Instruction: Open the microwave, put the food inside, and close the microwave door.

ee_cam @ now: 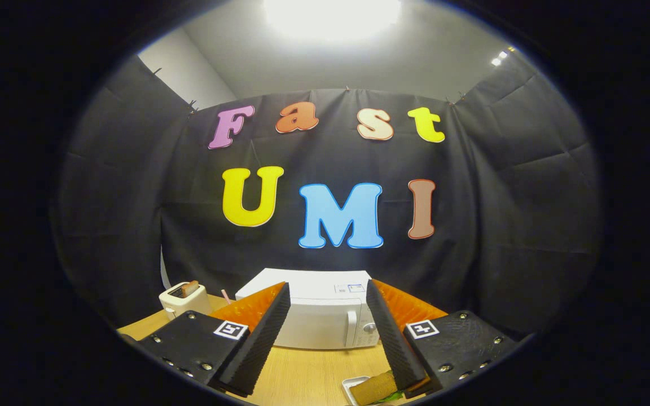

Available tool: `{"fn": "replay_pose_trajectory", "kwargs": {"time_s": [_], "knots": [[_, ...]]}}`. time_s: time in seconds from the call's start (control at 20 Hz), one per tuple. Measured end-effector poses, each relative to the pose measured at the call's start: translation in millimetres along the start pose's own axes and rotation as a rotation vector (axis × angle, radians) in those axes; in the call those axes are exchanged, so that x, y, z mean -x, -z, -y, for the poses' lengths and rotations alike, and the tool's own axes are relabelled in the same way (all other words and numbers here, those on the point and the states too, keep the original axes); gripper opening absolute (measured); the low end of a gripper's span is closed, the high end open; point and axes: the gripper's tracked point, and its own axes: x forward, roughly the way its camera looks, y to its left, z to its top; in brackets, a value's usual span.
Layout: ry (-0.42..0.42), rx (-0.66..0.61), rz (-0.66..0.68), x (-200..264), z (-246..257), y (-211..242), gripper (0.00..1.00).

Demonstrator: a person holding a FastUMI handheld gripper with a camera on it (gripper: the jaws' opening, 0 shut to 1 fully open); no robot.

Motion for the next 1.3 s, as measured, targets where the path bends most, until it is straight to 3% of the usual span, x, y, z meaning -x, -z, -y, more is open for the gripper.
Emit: {"fn": "replay_pose_trajectory", "kwargs": {"time_s": [0.3, 0.6, 1.3], "knots": [[-0.017, 0.049, 0.073, -9.6, 1.8, 0.4, 0.87], [-0.065, -0.013, 0.044, -37.8, 2.3, 27.6, 0.87], [0.029, -0.108, -0.092, -138.1, 44.0, 144.3, 0.87]]}}
